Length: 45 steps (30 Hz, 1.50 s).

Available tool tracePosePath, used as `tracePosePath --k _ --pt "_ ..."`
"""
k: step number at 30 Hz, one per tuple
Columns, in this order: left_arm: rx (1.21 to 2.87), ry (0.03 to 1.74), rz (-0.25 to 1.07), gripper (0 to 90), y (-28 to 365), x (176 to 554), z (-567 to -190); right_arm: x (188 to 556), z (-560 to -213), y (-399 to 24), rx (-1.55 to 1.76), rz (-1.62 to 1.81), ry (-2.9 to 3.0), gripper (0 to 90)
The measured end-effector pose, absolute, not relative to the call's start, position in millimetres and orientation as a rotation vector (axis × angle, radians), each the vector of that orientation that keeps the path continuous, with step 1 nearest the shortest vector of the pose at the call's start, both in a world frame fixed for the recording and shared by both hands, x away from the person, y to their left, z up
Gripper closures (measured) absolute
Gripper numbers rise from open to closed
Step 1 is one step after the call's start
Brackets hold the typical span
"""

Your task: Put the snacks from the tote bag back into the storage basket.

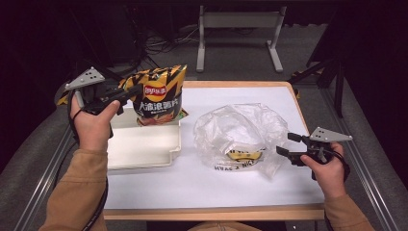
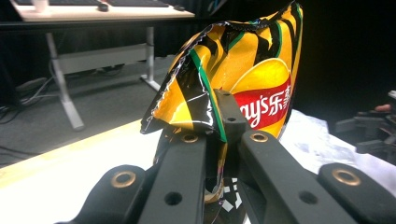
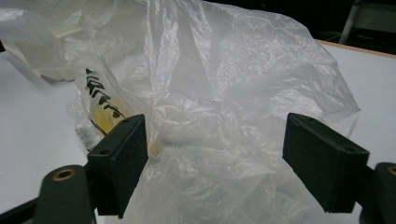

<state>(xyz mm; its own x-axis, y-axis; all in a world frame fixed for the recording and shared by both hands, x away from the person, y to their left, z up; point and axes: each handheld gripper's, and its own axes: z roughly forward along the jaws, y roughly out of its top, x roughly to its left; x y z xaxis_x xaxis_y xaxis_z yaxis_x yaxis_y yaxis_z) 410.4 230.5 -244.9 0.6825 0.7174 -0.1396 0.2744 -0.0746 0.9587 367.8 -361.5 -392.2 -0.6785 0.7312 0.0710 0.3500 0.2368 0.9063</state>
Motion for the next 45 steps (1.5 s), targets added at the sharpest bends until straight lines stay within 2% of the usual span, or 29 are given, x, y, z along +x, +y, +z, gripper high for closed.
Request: tracePosePath --k 19,33,45 --pt "1.638 0.88 0.462 89.5 271 420 -261 350 -391 -367 1.023 1.393 2.098 22.7" --pt "1.662 0.878 0.442 89.4 274 438 -276 340 -392 -372 1.041 1.383 2.082 22.6" --pt "1.665 0.899 0.37 89.4 272 451 -311 341 -394 -372 1.038 1.376 2.091 22.6"
